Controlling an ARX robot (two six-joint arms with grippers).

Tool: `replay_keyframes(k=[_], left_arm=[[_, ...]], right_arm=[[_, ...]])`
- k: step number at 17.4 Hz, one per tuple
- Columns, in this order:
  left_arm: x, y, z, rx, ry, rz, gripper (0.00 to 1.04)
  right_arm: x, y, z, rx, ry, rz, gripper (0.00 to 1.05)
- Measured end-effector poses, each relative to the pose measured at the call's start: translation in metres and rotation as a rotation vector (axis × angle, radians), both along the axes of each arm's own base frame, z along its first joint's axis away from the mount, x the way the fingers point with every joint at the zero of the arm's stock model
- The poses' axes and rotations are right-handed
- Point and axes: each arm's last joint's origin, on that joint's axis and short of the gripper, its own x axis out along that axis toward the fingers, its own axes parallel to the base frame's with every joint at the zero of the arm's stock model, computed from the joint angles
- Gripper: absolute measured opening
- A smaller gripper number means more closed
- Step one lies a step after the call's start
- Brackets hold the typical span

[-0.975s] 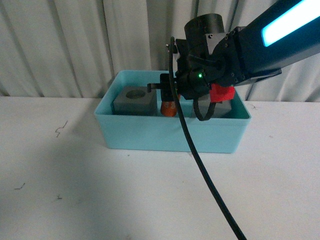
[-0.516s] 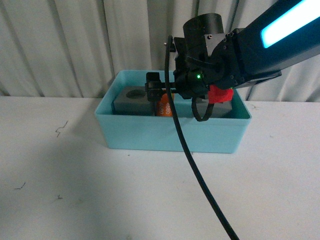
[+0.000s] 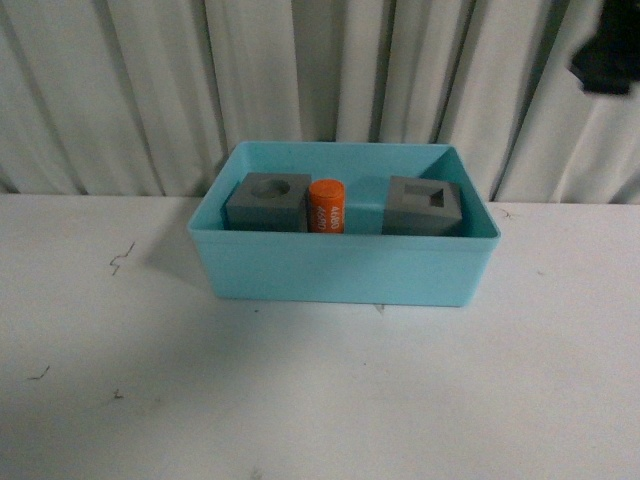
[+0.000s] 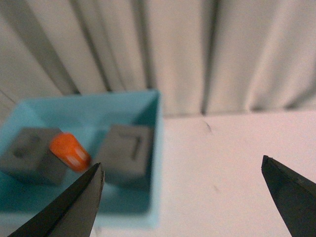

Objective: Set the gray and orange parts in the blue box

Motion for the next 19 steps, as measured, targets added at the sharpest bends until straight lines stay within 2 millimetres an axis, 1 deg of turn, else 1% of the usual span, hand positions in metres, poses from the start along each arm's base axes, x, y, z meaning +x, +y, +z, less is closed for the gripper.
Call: replay_keyframes(k=[1, 2, 3, 4, 5, 6, 7, 8, 9, 10, 11, 12, 14, 15, 16, 17, 19], left_arm=[[0.0, 0.0, 0.0, 0.0, 0.0, 0.0, 0.98], [0.0, 0.0, 0.0, 0.0, 0.0, 0.0, 0.98], [0.0, 0.0, 0.0, 0.0, 0.0, 0.0, 0.98], [0.0, 0.0, 0.0, 0.0, 0.0, 0.0, 0.98], [0.0, 0.0, 0.0, 0.0, 0.0, 0.0, 0.98], [0.0, 0.0, 0.0, 0.0, 0.0, 0.0, 0.98], [0.0, 0.0, 0.0, 0.0, 0.0, 0.0, 0.98], [0.0, 0.0, 0.0, 0.0, 0.0, 0.0, 0.98], [0.0, 0.0, 0.0, 0.0, 0.002, 0.003, 0.98], [0.0, 0.0, 0.0, 0.0, 0.0, 0.0, 0.98], [0.0, 0.0, 0.0, 0.0, 0.0, 0.0, 0.98], [0.0, 0.0, 0.0, 0.0, 0.0, 0.0, 0.98], [0.0, 0.0, 0.0, 0.0, 0.0, 0.0, 0.98], [0.0, 0.0, 0.0, 0.0, 0.0, 0.0, 0.98], [0.0, 0.0, 0.0, 0.0, 0.0, 0.0, 0.98], [0.0, 0.0, 0.0, 0.0, 0.0, 0.0, 0.98], [0.0, 0.0, 0.0, 0.0, 0.0, 0.0, 0.98]], right_arm=[[-0.036, -0.012, -0.015, 0.007, 0.089, -0.051, 0.98], [-0.083, -0.017, -0.031, 0.032, 0.184, -0.102, 0.98], [-0.112, -0.016, -0.039, 0.047, 0.216, -0.126, 0.98], [-0.135, -0.012, -0.045, 0.066, 0.248, -0.141, 0.98], [-0.145, -0.009, -0.05, 0.085, 0.276, -0.138, 0.98], [-0.14, -0.009, -0.054, 0.111, 0.145, -0.137, 0.94], [-0.139, -0.012, -0.058, 0.088, 0.042, -0.124, 0.87], [-0.146, -0.016, -0.067, 0.05, -0.036, -0.104, 0.79], [-0.159, -0.021, -0.075, -0.01, -0.127, -0.08, 0.68], [-0.163, -0.024, -0.067, -0.04, -0.271, -0.076, 0.55], [-0.165, -0.027, -0.06, -0.061, -0.321, -0.073, 0.43], [-0.17, -0.029, -0.061, -0.075, -0.32, -0.066, 0.32], [-0.177, -0.033, -0.064, -0.086, -0.305, -0.067, 0.13], [-0.179, -0.034, -0.063, -0.089, -0.308, -0.064, 0.06], [-0.182, -0.039, -0.062, -0.093, -0.315, -0.048, 0.02], [-0.186, -0.046, -0.061, -0.099, -0.317, -0.082, 0.02], [-0.192, -0.046, -0.058, -0.096, -0.331, -0.069, 0.02]])
